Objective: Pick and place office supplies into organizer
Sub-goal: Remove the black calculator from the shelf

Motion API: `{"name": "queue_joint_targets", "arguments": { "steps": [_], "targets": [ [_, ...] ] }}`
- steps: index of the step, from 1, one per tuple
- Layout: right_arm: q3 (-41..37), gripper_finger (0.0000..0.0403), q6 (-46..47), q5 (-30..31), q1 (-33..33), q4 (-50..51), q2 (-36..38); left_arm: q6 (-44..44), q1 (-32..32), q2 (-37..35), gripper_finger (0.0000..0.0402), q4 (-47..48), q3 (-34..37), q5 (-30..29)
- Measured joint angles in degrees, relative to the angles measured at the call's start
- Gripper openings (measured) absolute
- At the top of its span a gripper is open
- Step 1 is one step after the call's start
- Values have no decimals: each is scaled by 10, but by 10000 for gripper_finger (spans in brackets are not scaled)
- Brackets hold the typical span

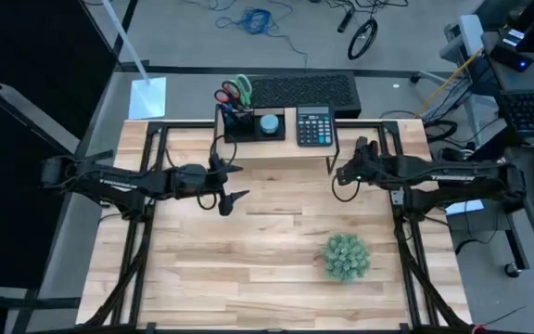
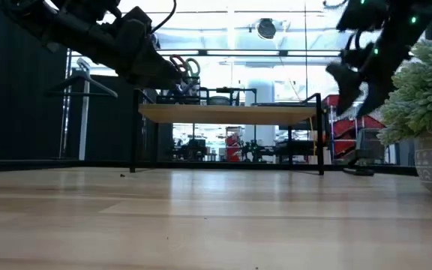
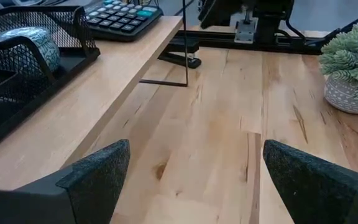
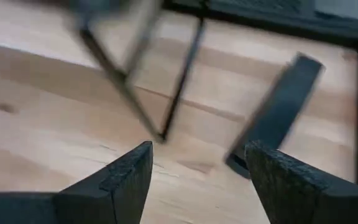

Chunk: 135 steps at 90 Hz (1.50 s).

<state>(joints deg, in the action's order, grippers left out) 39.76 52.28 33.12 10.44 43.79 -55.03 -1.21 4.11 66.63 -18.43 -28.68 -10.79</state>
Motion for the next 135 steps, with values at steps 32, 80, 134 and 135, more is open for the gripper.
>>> {"name": "queue_joint_targets", "arguments": {
  "steps": [32,80,134,135],
  "targets": [
    [78,240,-262,-44,53,-211,-5,-1,29,0,356,129,-82,22],
    [373,237,-517,-342,306,-182,-248,5,113,-81,356,297,-114,61],
    [483,215,-645,-638,484,-124,-420,0,120,-87,356,351,-114,61],
    [483,215,-647,-641,486,-122,-421,0,120,-87,356,351,-114,61]
  ]
}}
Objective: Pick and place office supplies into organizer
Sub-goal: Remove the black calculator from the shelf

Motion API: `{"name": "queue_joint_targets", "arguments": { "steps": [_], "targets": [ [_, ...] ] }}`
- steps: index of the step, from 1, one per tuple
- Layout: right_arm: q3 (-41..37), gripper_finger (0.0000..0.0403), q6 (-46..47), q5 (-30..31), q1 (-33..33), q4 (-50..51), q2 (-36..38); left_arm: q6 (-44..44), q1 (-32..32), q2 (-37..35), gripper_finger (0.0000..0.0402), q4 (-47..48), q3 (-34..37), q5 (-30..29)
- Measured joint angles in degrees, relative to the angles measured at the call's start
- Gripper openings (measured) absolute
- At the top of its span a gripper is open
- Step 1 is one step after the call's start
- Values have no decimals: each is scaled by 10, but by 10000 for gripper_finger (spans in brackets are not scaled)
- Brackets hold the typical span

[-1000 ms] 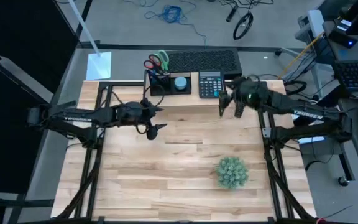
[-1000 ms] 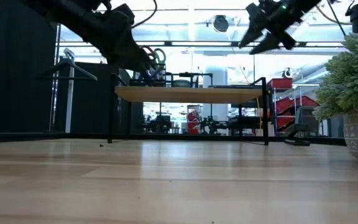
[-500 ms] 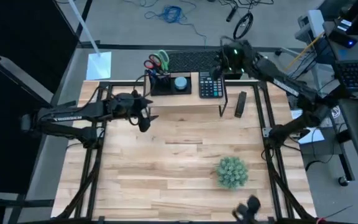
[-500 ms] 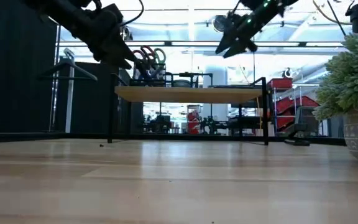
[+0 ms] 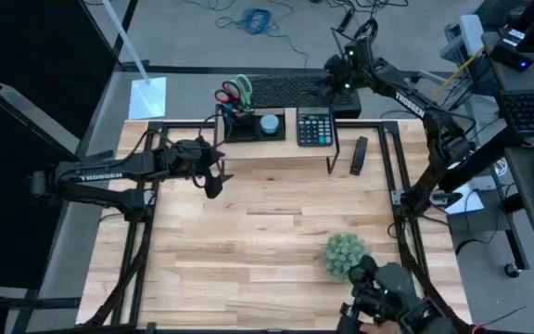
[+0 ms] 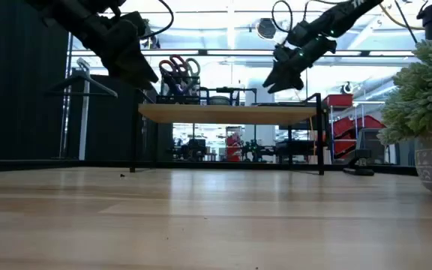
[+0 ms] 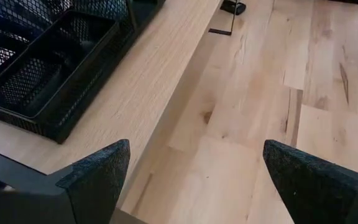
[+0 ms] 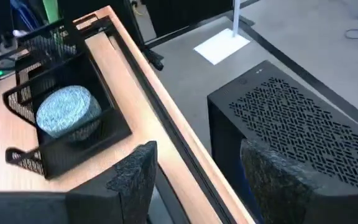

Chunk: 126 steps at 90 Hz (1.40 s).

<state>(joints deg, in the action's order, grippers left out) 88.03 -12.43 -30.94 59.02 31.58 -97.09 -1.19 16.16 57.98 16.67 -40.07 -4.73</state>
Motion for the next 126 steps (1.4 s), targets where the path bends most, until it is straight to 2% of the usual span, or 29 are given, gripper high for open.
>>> {"name": "queue_joint_targets", "arguments": {
  "steps": [19,30,90,102,126],
  "targets": [
    [0,215,-38,-14,10,35,-22,0,0,0,356,0,0,0],
    [0,215,-45,-54,10,49,-42,0,0,0,356,0,0,0],
    [0,210,-104,-67,-1,120,-58,0,0,0,356,2,1,0],
    [0,177,-115,-64,-9,115,-58,0,0,0,356,2,1,-3],
    [0,66,-120,-68,-14,100,-58,0,0,0,356,2,1,-3]
  ]
}}
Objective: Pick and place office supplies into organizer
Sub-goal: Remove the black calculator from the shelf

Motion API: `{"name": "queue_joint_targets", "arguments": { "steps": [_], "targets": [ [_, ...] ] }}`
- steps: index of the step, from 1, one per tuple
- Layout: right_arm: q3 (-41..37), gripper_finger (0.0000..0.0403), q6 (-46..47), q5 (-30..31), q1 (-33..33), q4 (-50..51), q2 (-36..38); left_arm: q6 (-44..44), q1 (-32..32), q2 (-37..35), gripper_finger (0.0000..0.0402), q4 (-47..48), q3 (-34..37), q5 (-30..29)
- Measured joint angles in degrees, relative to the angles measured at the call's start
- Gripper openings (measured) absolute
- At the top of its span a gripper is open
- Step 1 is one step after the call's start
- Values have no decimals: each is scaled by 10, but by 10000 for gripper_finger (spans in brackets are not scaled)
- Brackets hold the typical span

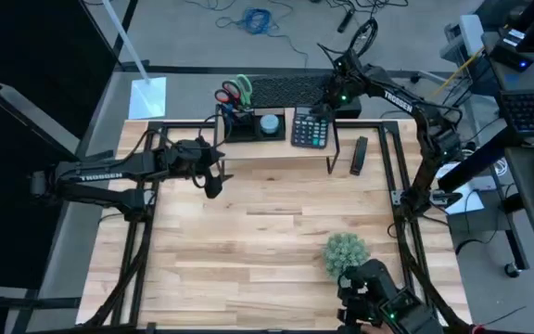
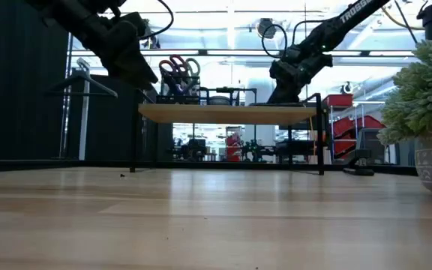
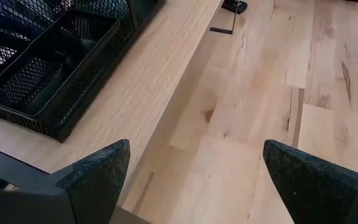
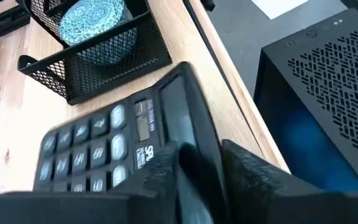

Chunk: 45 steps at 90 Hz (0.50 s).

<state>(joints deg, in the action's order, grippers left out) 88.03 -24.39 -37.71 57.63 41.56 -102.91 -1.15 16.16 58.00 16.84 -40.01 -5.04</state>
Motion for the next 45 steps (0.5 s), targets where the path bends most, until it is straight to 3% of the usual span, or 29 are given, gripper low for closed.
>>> {"name": "queue_joint_targets", "arguments": {
  "steps": [14,45],
  "targets": [
    [1,16,16,-11,1,0,1,1,0,0,356,0,0,0],
    [5,17,33,-7,0,7,3,2,0,0,356,-1,0,0]
  ]
}}
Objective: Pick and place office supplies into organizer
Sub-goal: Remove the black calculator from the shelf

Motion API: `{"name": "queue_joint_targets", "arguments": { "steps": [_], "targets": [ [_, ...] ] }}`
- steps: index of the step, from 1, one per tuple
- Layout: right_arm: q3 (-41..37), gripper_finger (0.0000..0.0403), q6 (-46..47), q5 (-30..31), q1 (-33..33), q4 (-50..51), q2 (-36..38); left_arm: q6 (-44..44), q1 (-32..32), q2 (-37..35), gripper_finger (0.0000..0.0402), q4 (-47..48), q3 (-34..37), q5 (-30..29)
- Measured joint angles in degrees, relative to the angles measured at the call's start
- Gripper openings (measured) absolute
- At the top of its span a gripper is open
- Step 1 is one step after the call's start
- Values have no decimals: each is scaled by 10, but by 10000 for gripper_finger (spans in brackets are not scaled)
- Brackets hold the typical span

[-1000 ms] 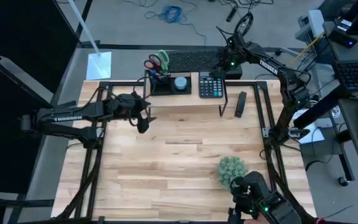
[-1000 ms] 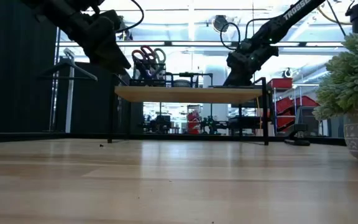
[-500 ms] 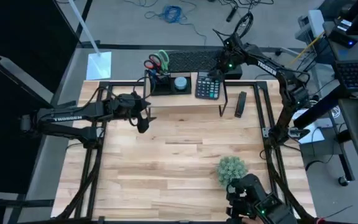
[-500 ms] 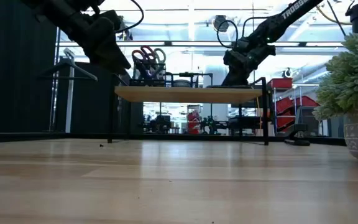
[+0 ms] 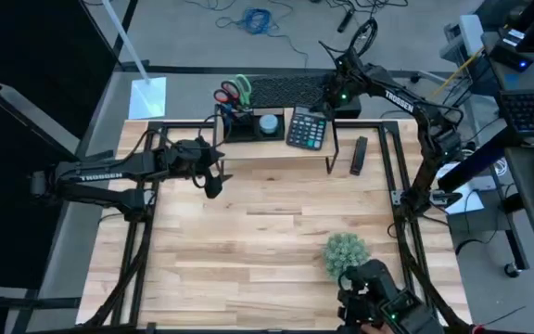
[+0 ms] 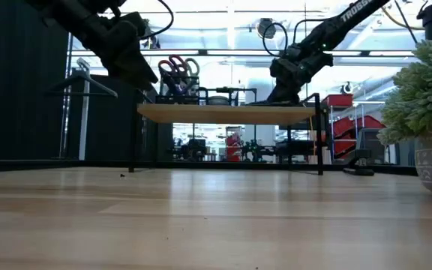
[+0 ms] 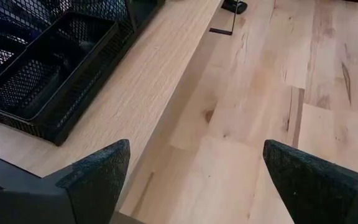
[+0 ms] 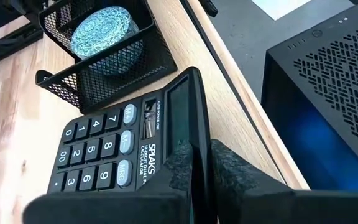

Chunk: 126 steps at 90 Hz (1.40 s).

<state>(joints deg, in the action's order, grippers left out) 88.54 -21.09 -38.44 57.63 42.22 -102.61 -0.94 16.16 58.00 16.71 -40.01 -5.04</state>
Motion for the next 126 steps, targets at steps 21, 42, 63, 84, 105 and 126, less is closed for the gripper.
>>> {"name": "queue_joint_targets", "arguments": {
  "steps": [21,42,63,84,105,126],
  "targets": [
    [49,16,11,2,-1,22,0,2,0,0,356,-7,0,0],
    [117,15,8,4,-13,80,0,3,0,0,356,-13,0,0],
    [172,15,7,-1,-36,142,0,3,0,0,356,-13,0,0],
    [242,15,4,17,-94,227,0,16,0,-7,356,-11,0,-30],
    [295,15,5,41,-175,270,1,17,0,-22,356,-10,0,-30],
    [292,15,28,43,-269,247,1,30,-2,-43,356,5,1,-31]
  ]
}}
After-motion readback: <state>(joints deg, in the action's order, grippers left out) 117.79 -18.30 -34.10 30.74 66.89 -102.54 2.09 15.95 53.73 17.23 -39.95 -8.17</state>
